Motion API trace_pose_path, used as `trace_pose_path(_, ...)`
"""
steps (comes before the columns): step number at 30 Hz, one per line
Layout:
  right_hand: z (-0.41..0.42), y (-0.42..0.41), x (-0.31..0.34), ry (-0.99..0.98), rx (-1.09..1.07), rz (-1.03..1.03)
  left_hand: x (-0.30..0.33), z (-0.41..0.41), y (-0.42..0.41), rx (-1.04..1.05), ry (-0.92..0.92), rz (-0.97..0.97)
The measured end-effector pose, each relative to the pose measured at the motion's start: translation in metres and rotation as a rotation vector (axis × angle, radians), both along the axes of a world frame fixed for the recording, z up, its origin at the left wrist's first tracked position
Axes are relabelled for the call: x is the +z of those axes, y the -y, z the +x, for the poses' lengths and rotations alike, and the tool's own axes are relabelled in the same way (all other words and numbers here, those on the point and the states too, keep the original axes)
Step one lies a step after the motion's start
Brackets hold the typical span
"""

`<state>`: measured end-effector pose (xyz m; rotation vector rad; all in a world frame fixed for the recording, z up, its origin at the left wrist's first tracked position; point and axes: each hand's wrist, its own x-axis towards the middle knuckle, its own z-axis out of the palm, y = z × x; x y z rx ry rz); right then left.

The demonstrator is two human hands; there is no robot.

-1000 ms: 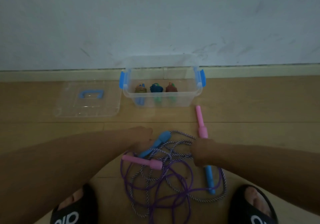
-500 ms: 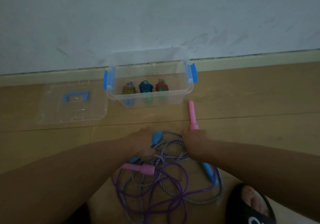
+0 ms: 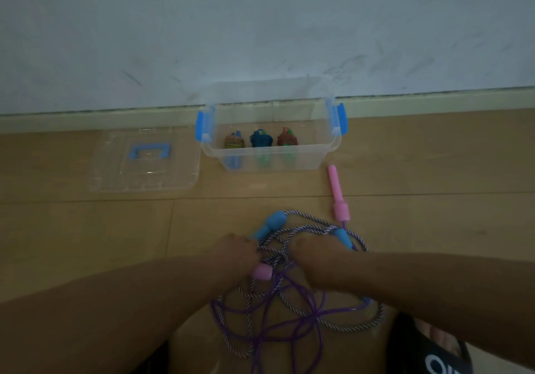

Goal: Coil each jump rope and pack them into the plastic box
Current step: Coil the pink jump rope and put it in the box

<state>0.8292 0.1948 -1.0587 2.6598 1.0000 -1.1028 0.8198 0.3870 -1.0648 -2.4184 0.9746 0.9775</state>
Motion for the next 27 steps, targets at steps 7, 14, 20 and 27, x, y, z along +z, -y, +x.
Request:
trace_pose_path(7,0.081,0.045,0.004,0.254,-0.439,-0.105,-0.008,-0.009,-0.002,0.031,0.006,0.020)
trace_pose_path(14,0.088,0.047,-0.003,0.001,-0.360,-0.176,-0.011,0.005,0.005,0.141,-0.097,-0.039)
trace_pose_path(20,0.089,0.044,-0.003,0.105,-0.396,-0.155,0.004,0.022,0.015,0.290,-0.301,-0.016)
trace_pose_path(27,0.077,0.050,0.040,0.057,-0.476,-0.003,0.048,0.040,0.005,0.404,-0.452,-0.143)
